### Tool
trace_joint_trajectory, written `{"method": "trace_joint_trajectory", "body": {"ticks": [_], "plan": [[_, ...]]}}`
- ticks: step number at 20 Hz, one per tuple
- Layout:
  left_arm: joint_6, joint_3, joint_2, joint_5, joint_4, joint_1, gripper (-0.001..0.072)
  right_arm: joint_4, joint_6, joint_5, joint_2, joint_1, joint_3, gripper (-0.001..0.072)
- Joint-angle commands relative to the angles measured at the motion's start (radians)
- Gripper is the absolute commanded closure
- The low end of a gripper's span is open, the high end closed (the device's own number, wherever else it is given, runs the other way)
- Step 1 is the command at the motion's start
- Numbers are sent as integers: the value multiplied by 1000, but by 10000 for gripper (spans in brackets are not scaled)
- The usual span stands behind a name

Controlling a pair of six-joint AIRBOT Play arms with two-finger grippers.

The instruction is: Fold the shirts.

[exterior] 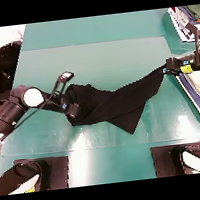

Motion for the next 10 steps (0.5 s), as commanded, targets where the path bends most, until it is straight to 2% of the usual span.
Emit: {"method": "trace_joint_trajectory", "body": {"ticks": [1, 4, 6, 10], "plan": [[6, 114, -1, -17, 67, 101, 167, -3, 1, -2, -4, 2, -5, 697], [15, 153, -9, 49, 71, 297, 167, -3, 1, -3, -4, 2, -6, 697], [35, 151, -64, 26, 61, 390, 167, -3, 1, -3, -4, 2, -6, 697], [101, 140, -237, -1, -19, 444, 167, -3, 2, -3, -4, 2, -6, 697]]}}
